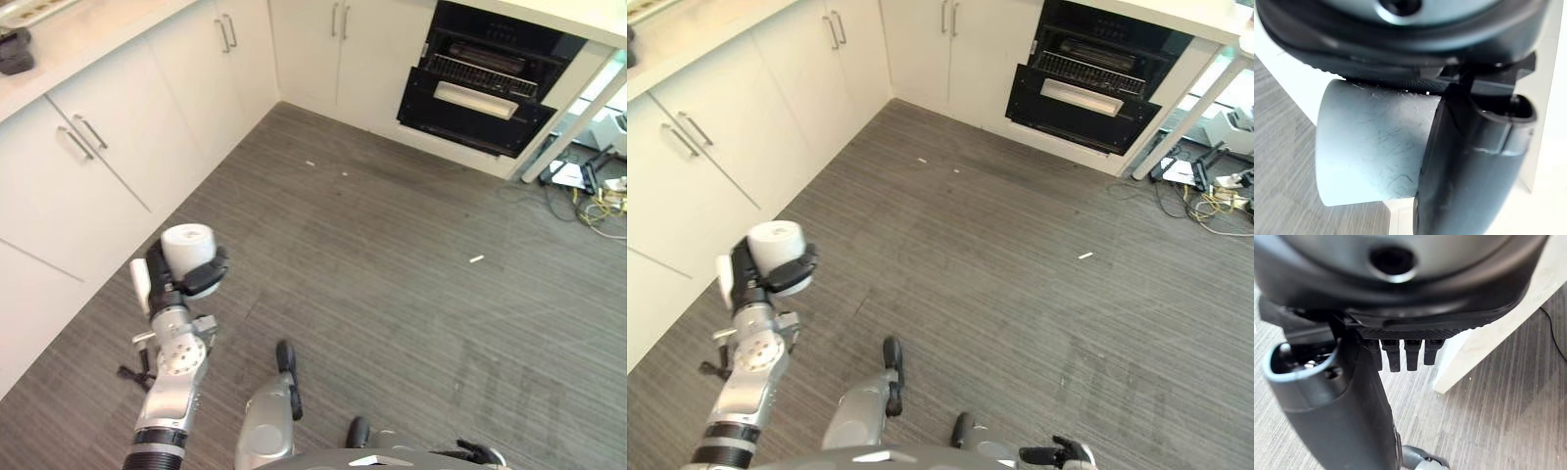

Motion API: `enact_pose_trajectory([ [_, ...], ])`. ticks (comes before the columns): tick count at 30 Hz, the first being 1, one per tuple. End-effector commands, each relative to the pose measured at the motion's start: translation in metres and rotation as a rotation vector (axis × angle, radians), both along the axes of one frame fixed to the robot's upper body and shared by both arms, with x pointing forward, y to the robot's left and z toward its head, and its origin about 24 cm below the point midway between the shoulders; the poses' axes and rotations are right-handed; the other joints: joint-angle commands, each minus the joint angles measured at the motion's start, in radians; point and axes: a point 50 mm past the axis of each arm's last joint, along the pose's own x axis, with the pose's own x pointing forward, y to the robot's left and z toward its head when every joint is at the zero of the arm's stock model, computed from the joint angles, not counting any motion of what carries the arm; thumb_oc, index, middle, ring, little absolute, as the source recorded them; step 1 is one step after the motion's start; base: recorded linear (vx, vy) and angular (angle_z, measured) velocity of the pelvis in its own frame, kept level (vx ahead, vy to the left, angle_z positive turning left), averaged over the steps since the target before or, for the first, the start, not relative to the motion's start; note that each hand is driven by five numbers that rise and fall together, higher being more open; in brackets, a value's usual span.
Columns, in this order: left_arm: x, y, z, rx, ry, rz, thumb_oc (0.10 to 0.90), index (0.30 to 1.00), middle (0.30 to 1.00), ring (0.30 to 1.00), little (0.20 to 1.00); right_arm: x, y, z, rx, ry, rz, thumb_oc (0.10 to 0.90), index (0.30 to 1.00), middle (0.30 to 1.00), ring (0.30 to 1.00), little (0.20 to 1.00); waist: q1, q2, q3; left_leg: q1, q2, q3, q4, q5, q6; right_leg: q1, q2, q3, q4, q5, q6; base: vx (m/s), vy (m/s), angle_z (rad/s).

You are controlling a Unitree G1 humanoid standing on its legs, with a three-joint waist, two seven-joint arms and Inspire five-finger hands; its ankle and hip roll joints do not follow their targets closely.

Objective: Place the dishes in the dishwasher.

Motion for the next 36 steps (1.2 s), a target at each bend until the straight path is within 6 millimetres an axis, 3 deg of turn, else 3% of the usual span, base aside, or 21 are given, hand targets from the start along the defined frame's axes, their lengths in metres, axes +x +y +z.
enact_pose_trajectory([
  [1,0.008,0.003,0.073,0.141,-0.349,-0.031,0.4,0.3,0.3,0.3,0.3,0.005,0.01,-0.002,-0.007,0.021,0.09,0.8,0.9,0.9,0.9,0.9,0.051,-0.038,-0.079,0.003,0.049,0.007,-0.011,0.219,0.048,0.266,-0.052,0.09,-0.006,-0.049,0.135,0.66,0.18,-0.58],
  [4,0.012,-0.002,0.077,0.145,-0.363,-0.053,0.4,0.3,0.3,0.3,0.3,0.002,0.01,-0.003,-0.004,0.018,0.063,0.8,0.9,0.9,0.9,0.9,0.055,-0.055,-0.087,0.016,0.03,0.016,-0.021,0.241,0.058,0.239,-0.074,0.09,0.055,-0.024,0.15,0.35,0.132,-0.38],
  [6,0.022,-0.013,0.089,0.184,-0.393,-0.12,0.4,0.3,0.3,0.3,0.3,0.011,0.012,-0.002,0.011,-0.044,-0.035,0.8,0.9,0.9,0.9,0.9,0.029,-0.095,-0.11,0.081,-0.07,0.03,-0.046,0.181,0.12,0.145,-0.135,0.107,0.311,0.264,0.2,0.65,0.354,-0.28],
  [8,0.026,-0.017,0.096,0.204,-0.406,-0.165,0.4,0.3,0.3,0.3,0.3,0.015,0.016,-0.002,0.025,-0.069,-0.044,0.8,0.9,0.9,0.9,0.9,0.006,-0.064,-0.109,0.15,-0.086,0.034,-0.058,0.128,0.162,0.057,-0.145,0.127,0.537,0.425,0.212,0.41,0.277,0.35],
  [10,0.026,-0.018,0.096,0.204,-0.406,-0.165,0.4,0.3,0.3,0.3,0.3,0.015,0.016,-0.002,0.025,-0.069,-0.044,0.8,0.9,0.9,0.9,0.9,0.007,-0.065,-0.11,0.15,-0.086,0.035,-0.058,0.128,0.162,0.055,-0.145,0.129,0.538,0.424,0.212,0.39,0.197,0.64],
  [11,0.033,-0.025,0.097,0.218,-0.391,-0.224,0.4,0.3,0.3,0.3,0.3,0.029,0.024,-0.001,0.04,-0.111,0.016,0.8,0.9,0.9,0.9,0.9,-0.068,-0.023,-0.058,0.293,-0.107,-0.025,-0.085,0.038,0.197,-0.126,-0.079,0.142,0.783,0.349,0.191,0.98,0.326,0.49],
  [12,0.035,-0.031,0.093,0.204,-0.373,-0.259,0.4,0.3,0.3,0.3,0.3,0.037,0.027,0.001,0.047,-0.144,0.013,0.8,0.9,0.9,0.9,0.9,-0.118,-0.012,-0.029,0.356,-0.126,-0.073,-0.085,-0.007,0.196,-0.289,-0.022,0.142,0.771,0.246,0.172,1.15,0.332,0.41],
  [15,0.036,-0.032,0.093,0.2,-0.372,-0.268,0.4,0.3,0.3,0.3,0.3,0.038,0.028,0.001,0.052,-0.148,0.007,0.8,0.9,0.9,0.9,0.9,-0.143,-0.005,-0.022,0.383,-0.125,-0.094,-0.085,-0.02,0.189,-0.332,-0.017,0.112,0.71,0.223,0.163,0.45,-0.031,1.0],
  [16,0.037,-0.038,0.089,0.164,-0.363,-0.312,0.4,0.3,0.3,0.3,0.3,0.032,0.027,-0.001,0.056,-0.127,-0.003,0.8,0.9,0.9,0.9,0.9,-0.189,-0.023,-0.023,0.472,-0.152,-0.124,-0.085,-0.101,0.161,-0.398,-0.033,0.067,0.331,0.184,0.146,0.85,-0.206,0.65],
  [17,0.037,-0.04,0.088,0.158,-0.36,-0.323,0.4,0.3,0.3,0.3,0.3,0.027,0.026,-0.002,0.053,-0.109,-0.012,0.8,0.9,0.9,0.9,0.9,-0.203,-0.033,-0.03,0.49,-0.16,-0.14,-0.085,-0.116,0.149,-0.402,-0.031,0.064,0.21,0.207,0.153,0.85,-0.206,0.3],
  [21,0.04,-0.047,0.08,0.177,-0.305,-0.368,0.4,0.3,0.3,0.3,0.3,0.009,0.02,-0.004,0.031,-0.039,-0.065,0.8,0.9,0.9,0.9,0.9,-0.229,-0.014,-0.039,0.569,-0.137,-0.155,-0.085,-0.171,0.125,-0.404,-0.035,-0.048,0.073,0.283,0.172,0.52,-0.129,0.78],
  [23,0.044,-0.055,0.085,0.168,-0.338,-0.388,0.4,0.3,0.3,0.3,0.3,-0.009,0.016,-0.006,0.04,-0.002,-0.16,0.8,0.9,0.9,0.9,0.9,-0.255,-0.01,-0.071,0.599,-0.116,-0.172,0.09,-0.164,0.098,-0.31,0.026,0.044,0.097,0.239,0.102,0.48,-0.185,0.45],
  [24,0.044,-0.055,0.085,0.168,-0.338,-0.388,0.4,0.3,0.3,0.3,0.3,-0.009,0.016,-0.006,0.04,-0.002,-0.16,0.8,0.9,0.9,0.9,0.9,-0.255,-0.01,-0.071,0.599,-0.116,-0.172,0.09,-0.164,0.098,-0.31,0.026,0.044,0.097,0.239,0.102,0.22,-0.154,-0.16],
  [26,0.043,-0.056,0.084,0.133,-0.346,-0.394,0.4,0.3,0.3,0.3,0.3,-0.014,0.008,-0.004,0.024,0.011,-0.199,0.8,0.9,0.9,0.9,0.9,-0.263,-0.027,-0.086,0.499,-0.082,-0.139,0.402,-0.06,0.049,-0.236,0.03,0.053,0.066,0.22,0.062,0.31,-0.26,-0.24],
  [28,0.043,-0.058,0.086,0.112,-0.36,-0.413,0.4,0.3,0.3,0.3,0.3,-0.006,-0.001,-0.001,0.007,-0.035,-0.247,0.8,0.9,0.9,0.9,0.9,-0.233,-0.059,-0.063,0.371,-0.063,-0.106,0.697,0.028,0.012,-0.146,0.026,0.069,0.018,0.197,0.032,0.32,-0.262,-0.31],
  [29,0.043,-0.058,0.086,0.112,-0.36,-0.413,0.4,0.3,0.3,0.3,0.3,-0.006,-0.001,-0.001,0.007,-0.035,-0.247,0.8,0.9,0.9,0.9,0.9,-0.233,-0.059,-0.063,0.371,-0.063,-0.106,0.697,0.028,0.012,-0.146,0.026,0.069,0.018,0.197,0.032,0.33,-0.223,-0.35],
  [30,0.044,-0.06,0.087,0.124,-0.355,-0.435,0.4,0.3,0.3,0.3,0.3,0.003,-0.006,0.002,-0.004,-0.069,-0.257,0.8,0.9,0.9,0.9,0.9,-0.198,-0.1,-0.042,0.255,-0.097,-0.086,0.852,0.02,0.015,-0.076,0.006,0.098,-0.022,0.18,0.018,0.22,-0.123,-0.2],
  [33,0.045,-0.063,0.088,0.1,-0.367,-0.43,0.4,0.3,0.3,0.3,0.3,0.012,-0.006,0.003,-0.004,-0.11,-0.277,0.8,0.9,0.9,0.9,0.9,-0.164,-0.097,-0.026,0.141,-0.063,-0.041,0.769,-0.004,0.031,0.002,0.012,0.135,-0.061,0.165,0.027,0.39,-0.024,-0.93],
  [34,0.047,-0.064,0.09,0.091,-0.378,-0.426,0.4,0.3,0.3,0.3,0.3,0.012,-0.007,0.004,-0.011,-0.109,-0.273,0.8,0.9,0.9,0.9,0.9,-0.151,-0.084,-0.021,0.133,-0.037,-0.049,0.629,0.001,0.041,0.027,0.02,0.158,-0.07,0.149,0.038,0.73,0.279,-1.88],
  [35,0.047,-0.066,0.091,0.108,-0.381,-0.435,0.4,0.3,0.3,0.3,0.3,0.011,-0.01,0.005,-0.027,-0.106,-0.261,0.8,0.9,0.9,0.9,0.9,-0.148,-0.059,-0.028,0.175,-0.013,-0.13,0.336,-0.008,0.062,0.047,0.022,0.205,-0.067,0.114,0.065,0.51,0.259,-1.4],
  [36,0.047,-0.066,0.091,0.108,-0.381,-0.435,0.4,0.3,0.3,0.3,0.3,0.011,-0.01,0.005,-0.027,-0.106,-0.261,0.8,0.9,0.9,0.9,0.9,-0.148,-0.059,-0.028,0.175,-0.013,-0.13,0.336,-0.008,0.062,0.047,0.022,0.205,-0.067,0.114,0.065,0.54,0.302,-1.33],
])
